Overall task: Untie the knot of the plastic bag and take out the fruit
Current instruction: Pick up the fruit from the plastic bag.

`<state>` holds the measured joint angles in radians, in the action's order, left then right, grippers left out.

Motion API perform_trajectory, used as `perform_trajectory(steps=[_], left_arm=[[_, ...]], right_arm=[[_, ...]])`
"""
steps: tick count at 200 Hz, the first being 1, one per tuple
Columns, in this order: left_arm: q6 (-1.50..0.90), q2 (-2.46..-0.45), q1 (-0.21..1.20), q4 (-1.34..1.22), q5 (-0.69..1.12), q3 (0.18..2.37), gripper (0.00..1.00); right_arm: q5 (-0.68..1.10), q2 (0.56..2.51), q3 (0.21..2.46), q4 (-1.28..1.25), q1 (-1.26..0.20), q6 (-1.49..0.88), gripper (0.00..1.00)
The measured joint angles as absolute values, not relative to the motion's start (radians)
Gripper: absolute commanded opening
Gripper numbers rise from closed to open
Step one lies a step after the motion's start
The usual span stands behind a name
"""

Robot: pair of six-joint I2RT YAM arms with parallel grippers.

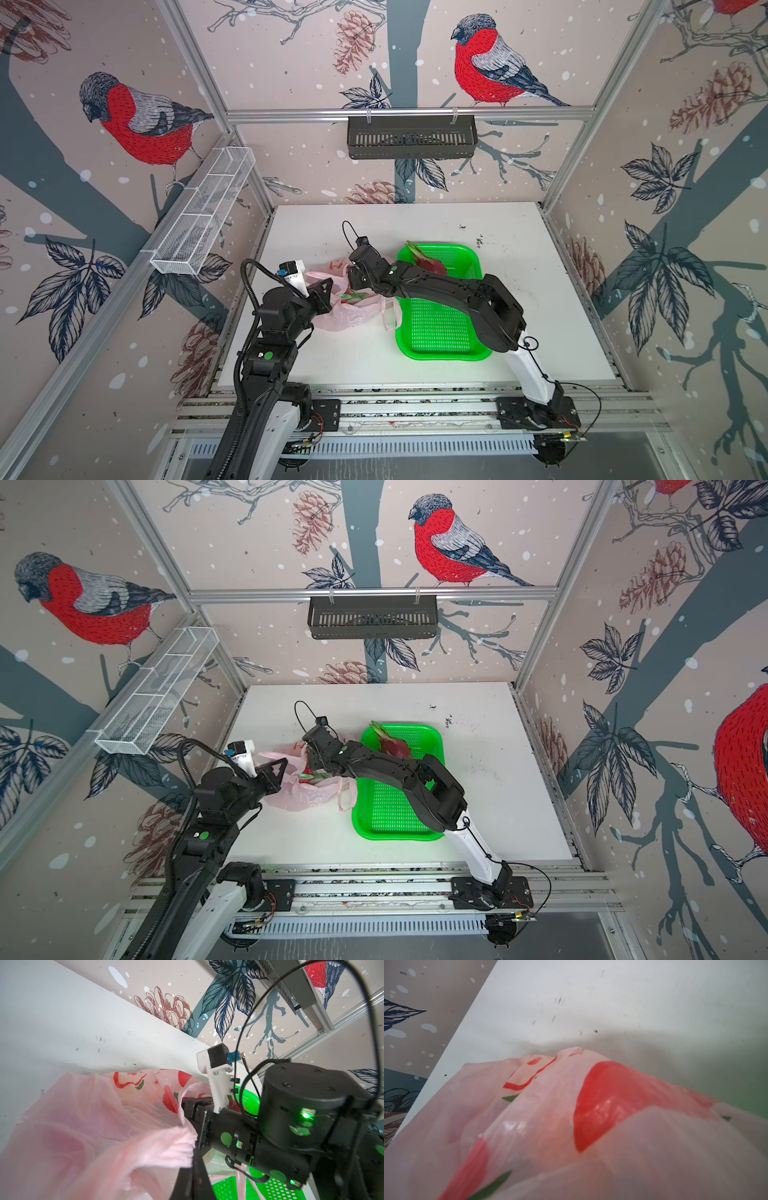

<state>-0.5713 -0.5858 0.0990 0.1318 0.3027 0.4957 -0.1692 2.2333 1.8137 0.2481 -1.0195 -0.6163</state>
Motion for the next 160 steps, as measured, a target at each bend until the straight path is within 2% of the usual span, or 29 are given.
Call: perform_trajectory(steps=[160], left_arm=[[-0.576,-0.685,0.099,-0.018,0.261,0.509,0.00]], right_arm=[[-0.170,1.954,1.687,0.316,-1.080,-0.569,0.37]])
